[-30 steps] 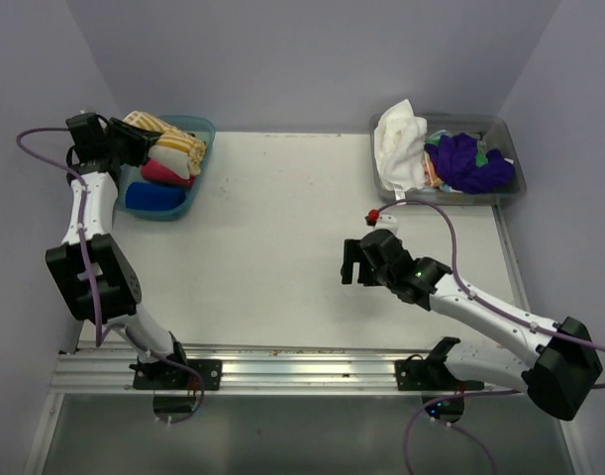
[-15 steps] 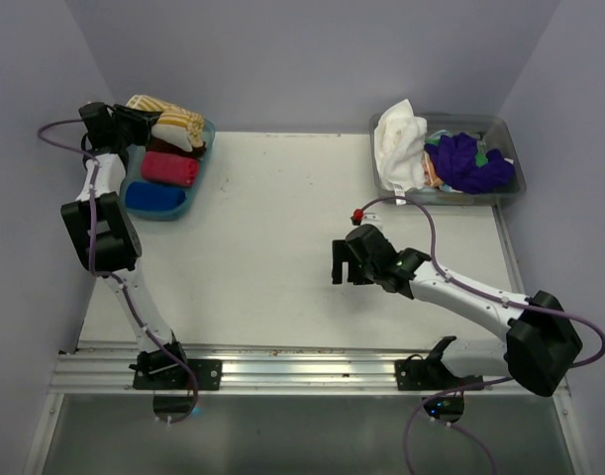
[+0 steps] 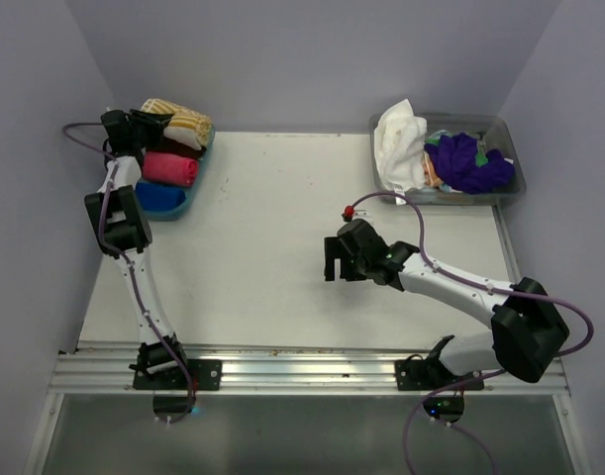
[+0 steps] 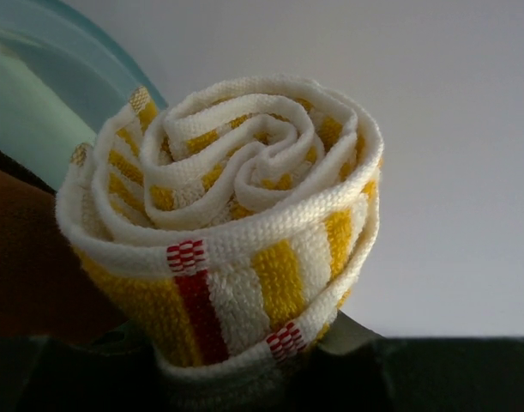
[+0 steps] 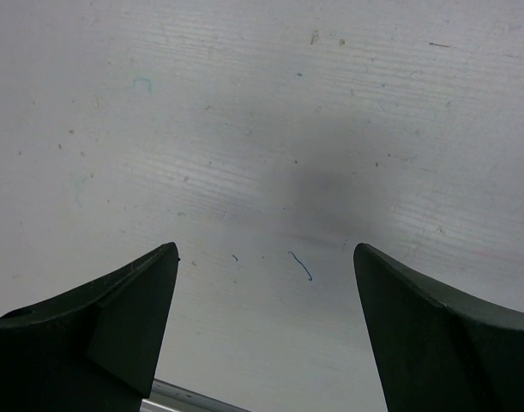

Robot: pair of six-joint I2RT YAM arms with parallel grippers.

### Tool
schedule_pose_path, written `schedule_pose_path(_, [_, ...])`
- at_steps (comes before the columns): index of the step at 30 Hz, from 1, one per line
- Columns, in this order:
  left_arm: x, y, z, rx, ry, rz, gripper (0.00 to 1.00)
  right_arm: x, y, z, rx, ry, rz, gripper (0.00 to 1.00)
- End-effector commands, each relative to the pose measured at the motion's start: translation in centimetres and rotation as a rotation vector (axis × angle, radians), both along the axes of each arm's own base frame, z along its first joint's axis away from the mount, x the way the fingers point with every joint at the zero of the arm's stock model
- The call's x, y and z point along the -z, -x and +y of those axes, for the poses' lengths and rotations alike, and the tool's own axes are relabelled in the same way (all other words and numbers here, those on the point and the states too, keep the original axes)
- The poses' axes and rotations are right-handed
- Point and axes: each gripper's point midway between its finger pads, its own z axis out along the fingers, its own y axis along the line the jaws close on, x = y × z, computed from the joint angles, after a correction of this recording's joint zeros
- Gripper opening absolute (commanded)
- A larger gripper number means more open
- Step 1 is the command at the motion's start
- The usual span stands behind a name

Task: Roll the towels
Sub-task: Place the rolled towel into the container

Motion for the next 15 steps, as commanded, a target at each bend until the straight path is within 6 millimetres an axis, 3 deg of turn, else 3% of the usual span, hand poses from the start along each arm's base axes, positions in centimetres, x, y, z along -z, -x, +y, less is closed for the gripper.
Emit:
schedule_pose_path(1, [-2.1,-0.9,0.0,-0.005,-0.006,-0.063,0.27,-2.0,-1.3,1.2,-0.002,-0.048,-0.051,0.87])
schedule_pose_path(6, [0.2,-0.6,-0.1,-0.015,-0.022,0.001,0.32,-2.5,-1.4,1.3,-0.001,-0.06,-0.063,0.86])
schedule_pose_path(10, [3.1,-0.1,-0.2,-0.013,0.001,0.061,0.32,-2.8,-1.4,1.1,0.002,-0.06,-0.072,0.86])
schedule_pose_path(15, [4.2,0.6,-0.6,-0.008,0.014,0.088,0.31,-3.0,-1.5,1.1,0.005,-0.056,-0.076,0.86])
